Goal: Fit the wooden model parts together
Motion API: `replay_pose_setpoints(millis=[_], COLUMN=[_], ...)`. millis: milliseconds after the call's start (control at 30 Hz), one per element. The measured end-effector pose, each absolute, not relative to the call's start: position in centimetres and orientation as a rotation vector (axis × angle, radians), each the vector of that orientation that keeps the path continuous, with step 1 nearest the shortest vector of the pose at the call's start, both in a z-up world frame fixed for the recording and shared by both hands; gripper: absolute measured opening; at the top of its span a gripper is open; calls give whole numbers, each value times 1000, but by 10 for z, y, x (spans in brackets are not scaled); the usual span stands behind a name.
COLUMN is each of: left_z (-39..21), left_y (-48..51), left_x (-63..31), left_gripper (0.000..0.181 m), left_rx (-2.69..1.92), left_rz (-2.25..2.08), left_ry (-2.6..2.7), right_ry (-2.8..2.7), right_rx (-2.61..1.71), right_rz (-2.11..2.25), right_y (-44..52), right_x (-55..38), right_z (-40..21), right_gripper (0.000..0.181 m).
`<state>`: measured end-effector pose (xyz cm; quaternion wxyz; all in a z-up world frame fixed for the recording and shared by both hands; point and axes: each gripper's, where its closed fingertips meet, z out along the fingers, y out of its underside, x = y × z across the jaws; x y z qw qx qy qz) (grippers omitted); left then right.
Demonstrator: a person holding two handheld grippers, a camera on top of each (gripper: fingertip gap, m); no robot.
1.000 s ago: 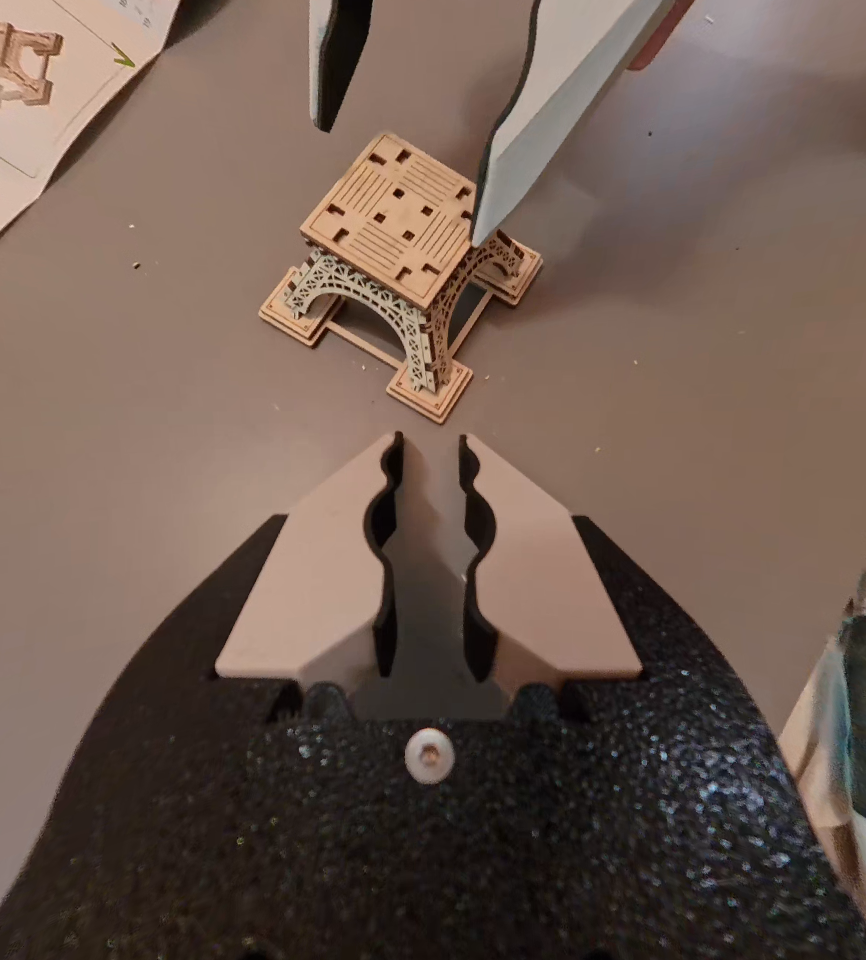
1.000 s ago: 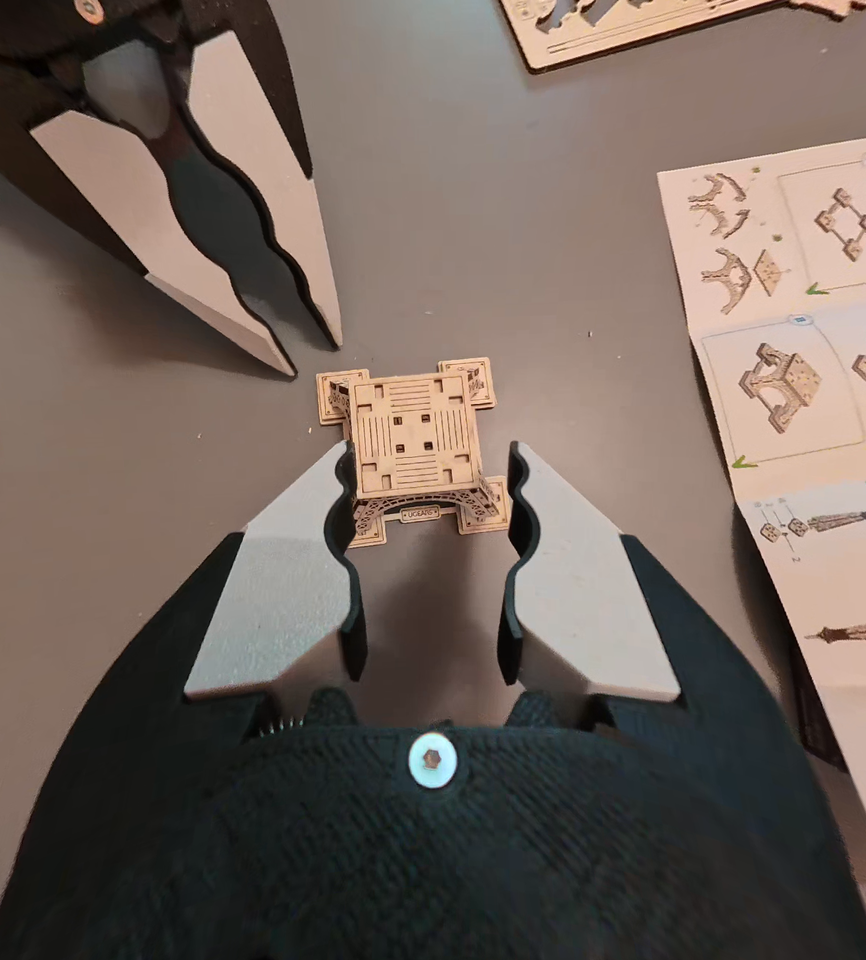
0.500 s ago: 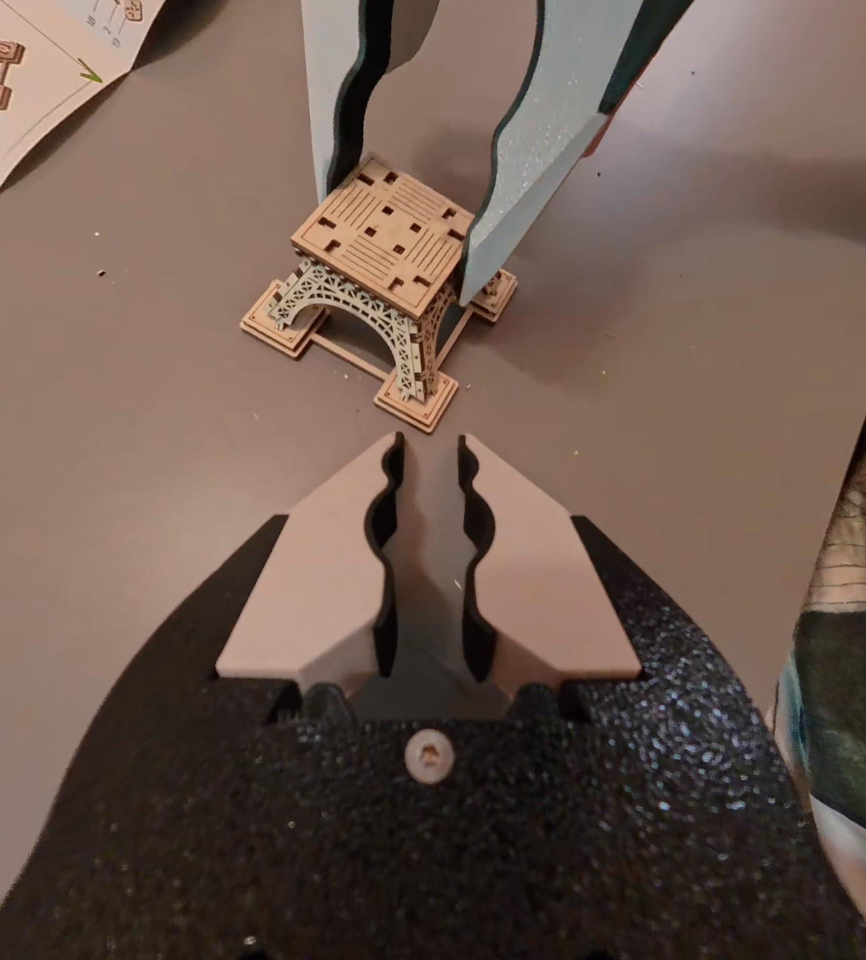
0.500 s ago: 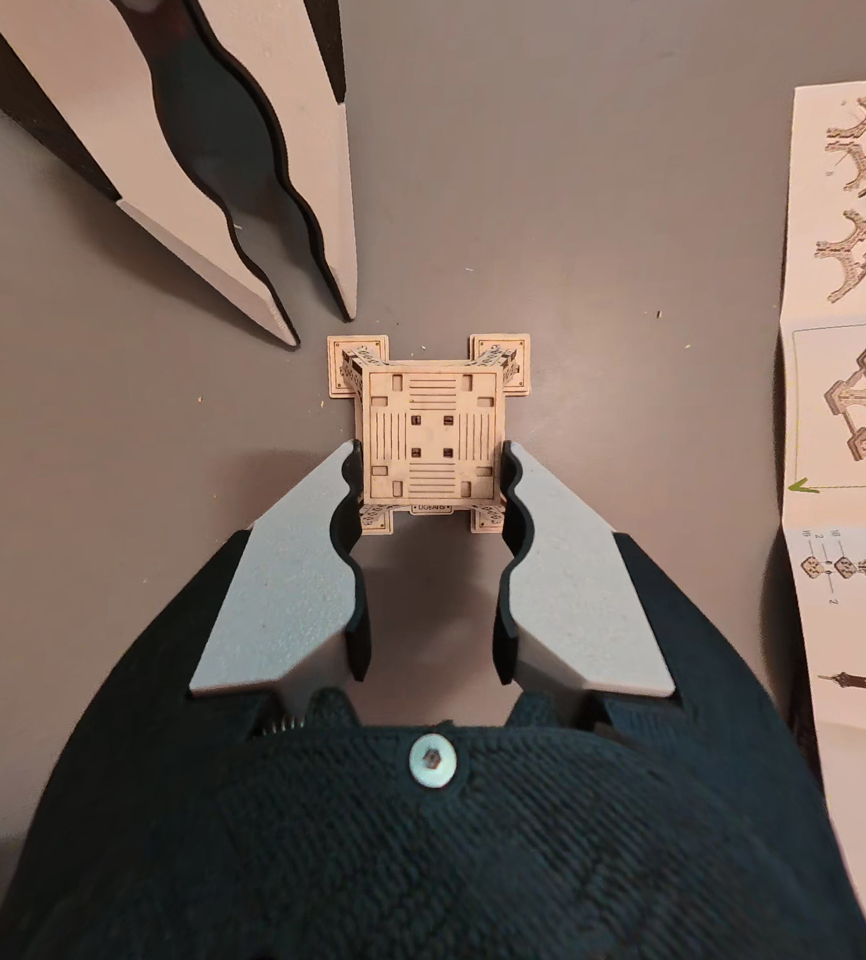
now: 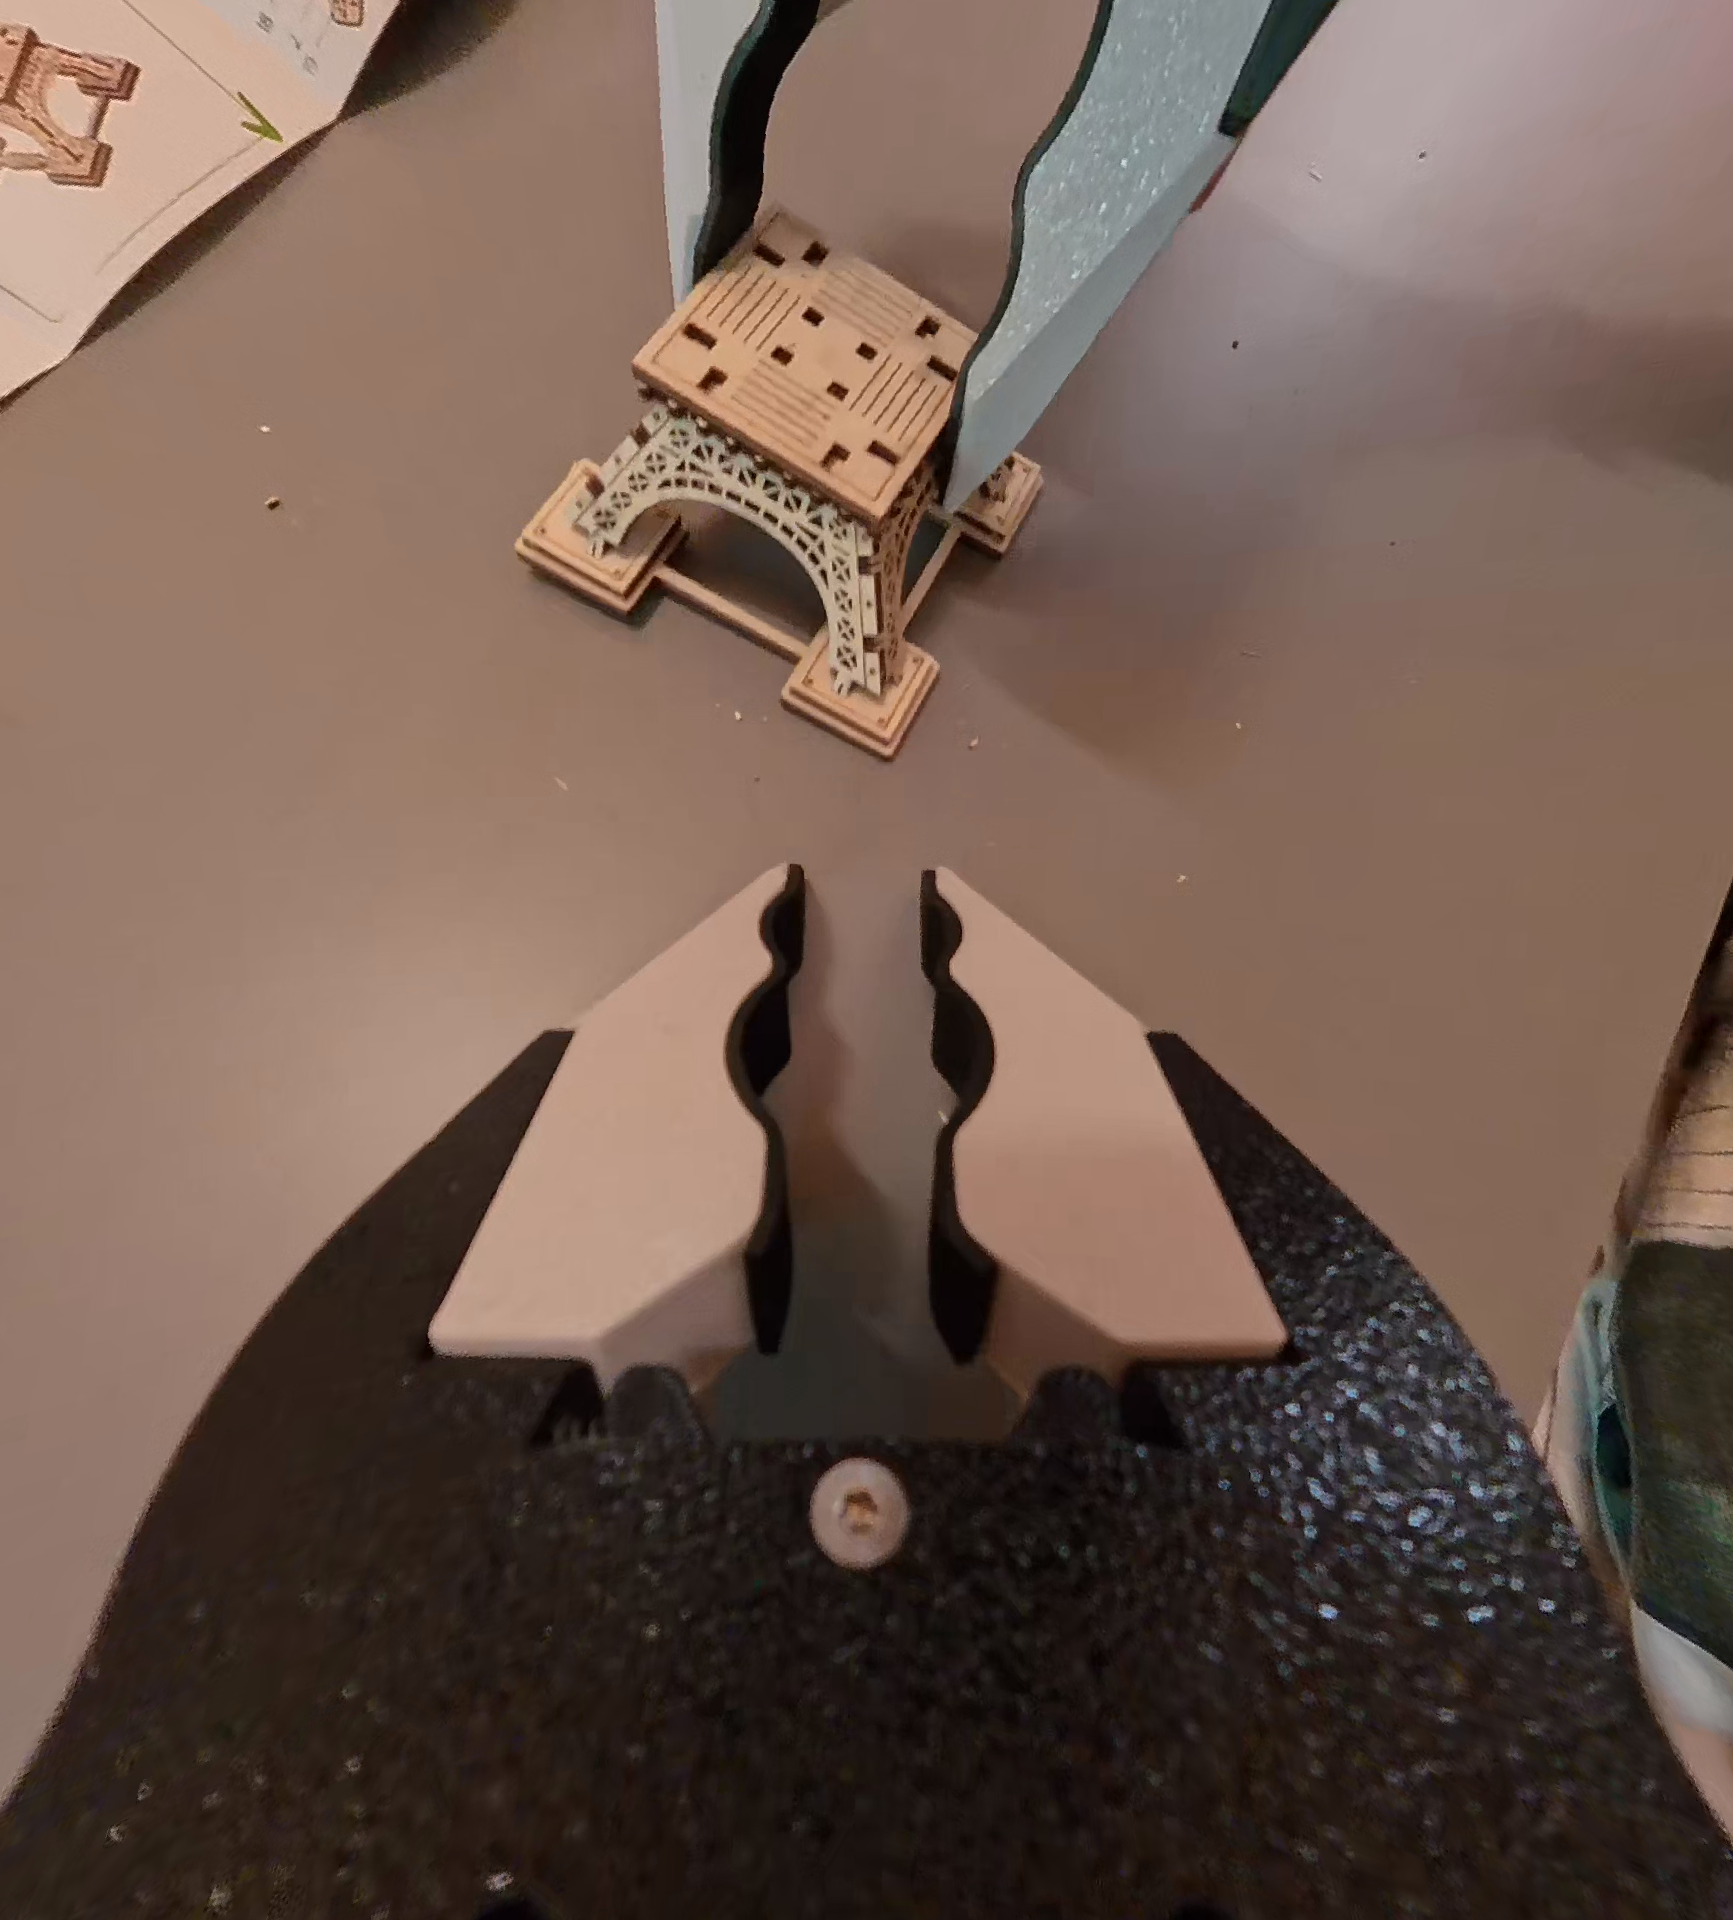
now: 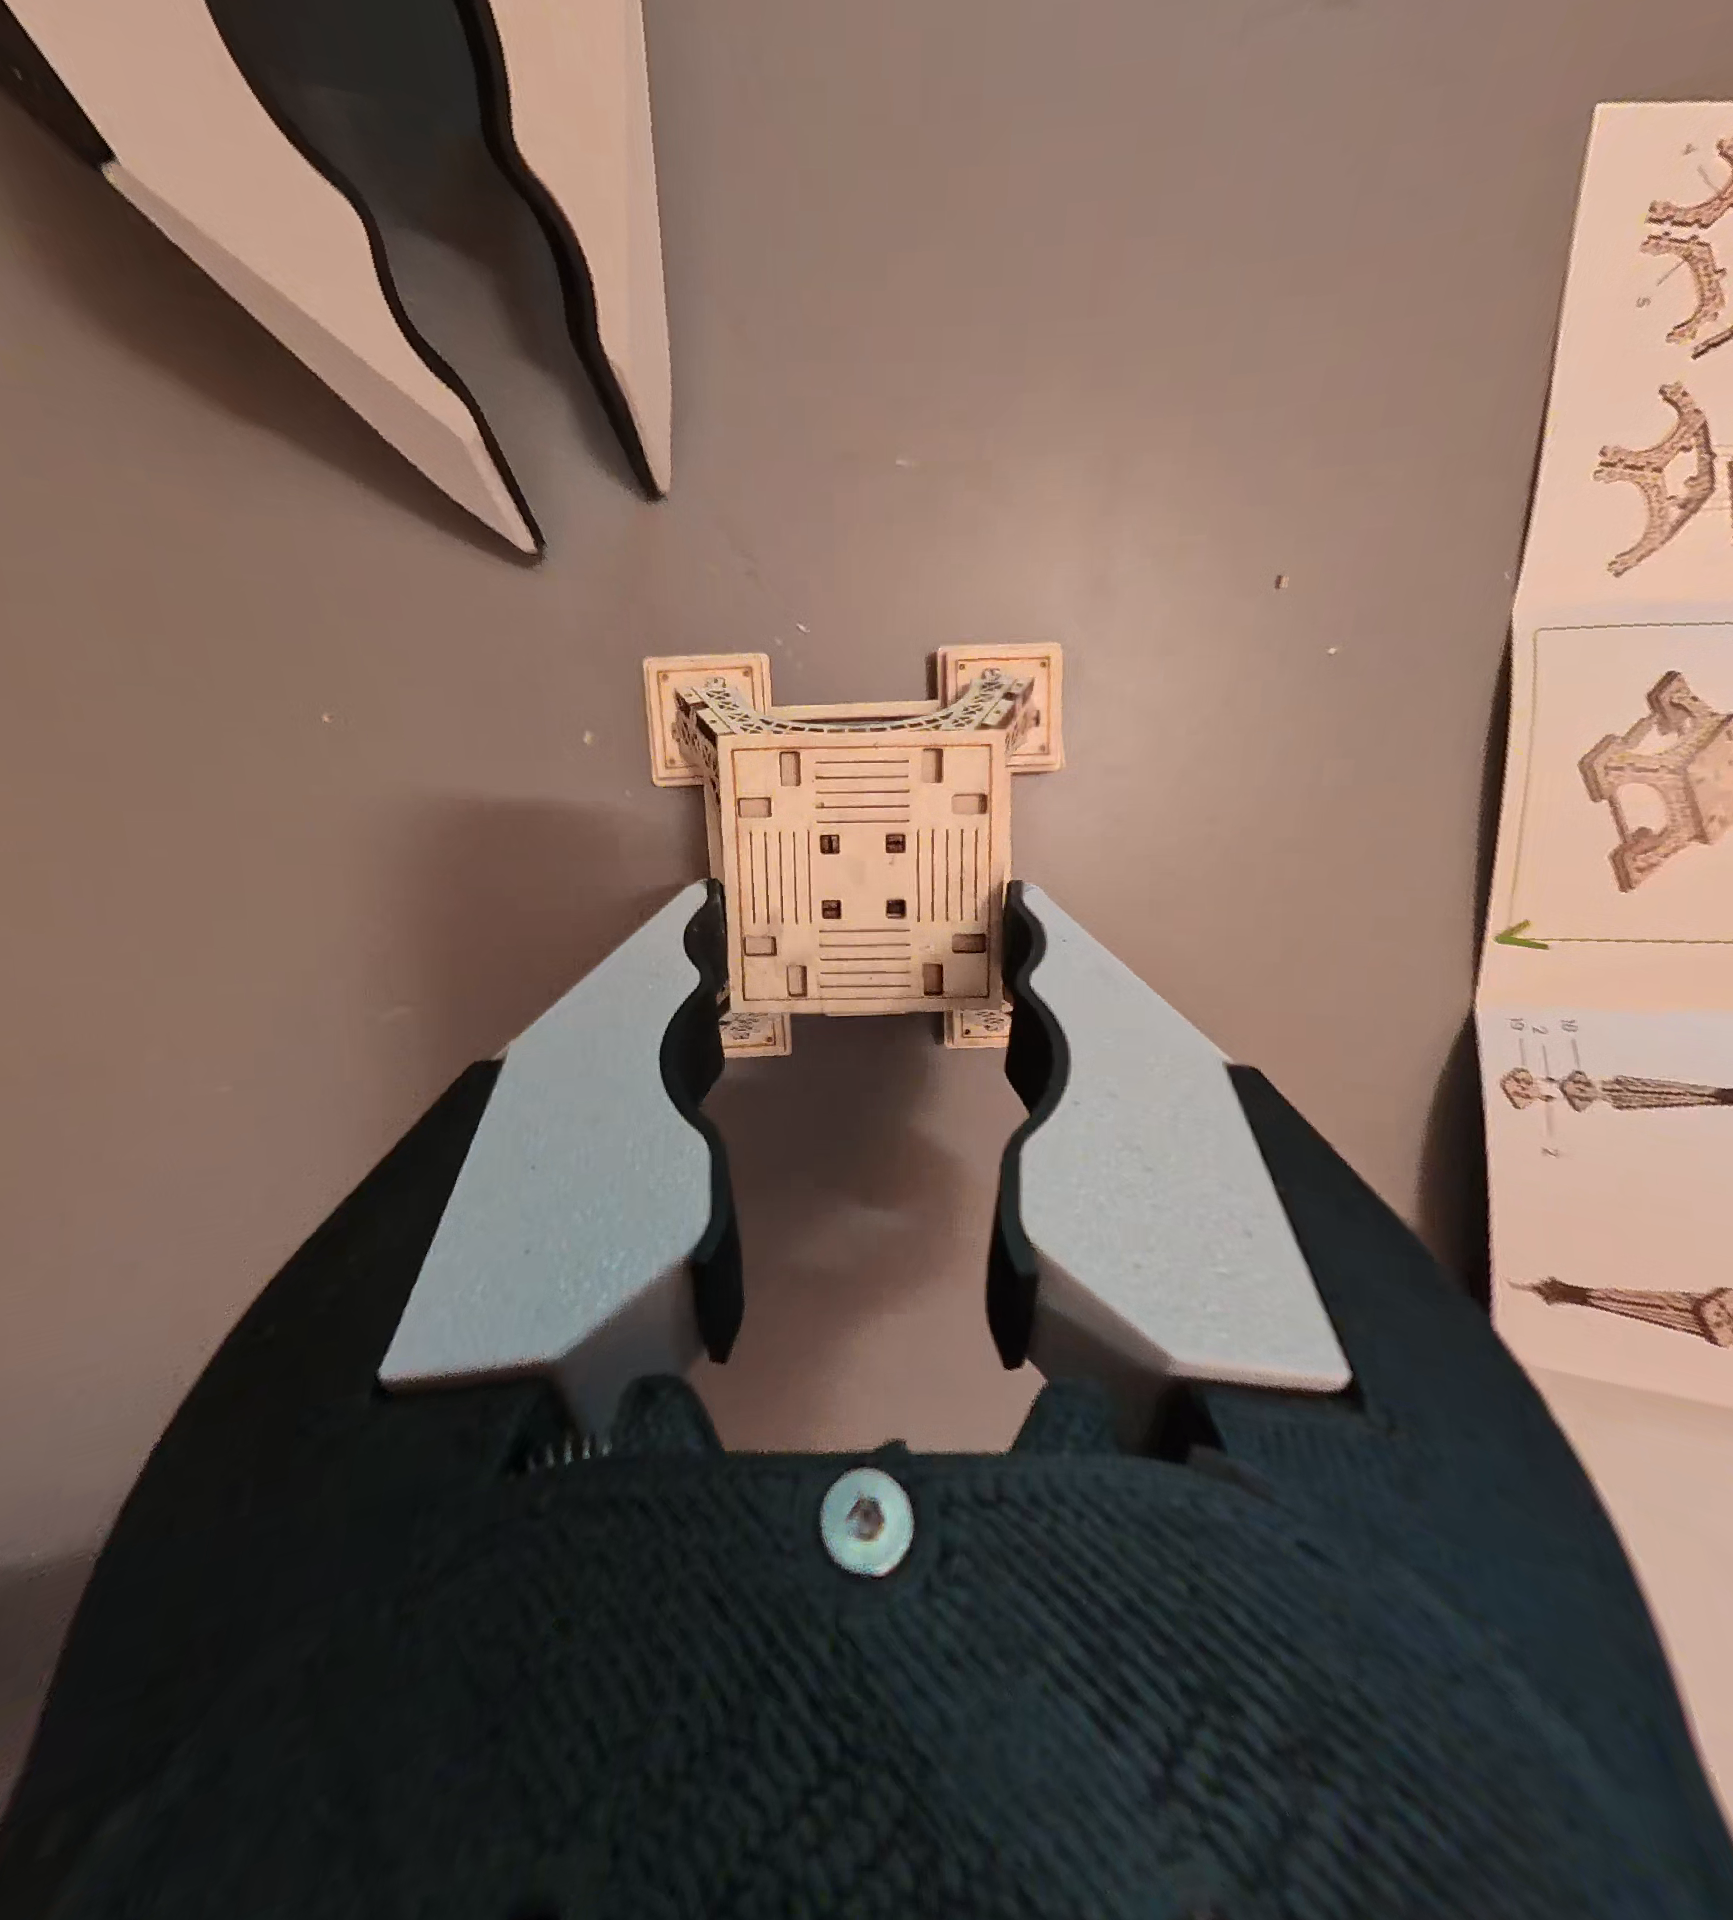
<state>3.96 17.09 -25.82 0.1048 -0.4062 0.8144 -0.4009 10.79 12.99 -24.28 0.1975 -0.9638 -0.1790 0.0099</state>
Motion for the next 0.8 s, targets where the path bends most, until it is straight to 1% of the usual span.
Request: replay_pose_setpoints(millis=[267, 500, 633, 733, 800], left_z=[-242, -218, -215, -211, -206], left_y=[192, 213, 222, 231, 238], left_x=[59, 77, 83, 94, 107], left_gripper=[30, 46, 57, 68, 73], left_rx=[-1259, -1245, -1259, -1260, -1239], left_rz=[-1202, -1210, -1184, -1143, -1109], left_ry=[2175, 1924, 1863, 1803, 1760], right_ry=[-505, -464, -422, -410, -387], right_rx=[-2741, -2694, -2572, -2436, -2310], right_rz=[-72, -108, -111, -117, -126], right_y=[128, 132, 138, 136, 133], right_x=[122, 124, 122, 122, 126], right_z=[-250, -252, -238, -224, -212], right_gripper=[55, 59, 78, 86, 88])
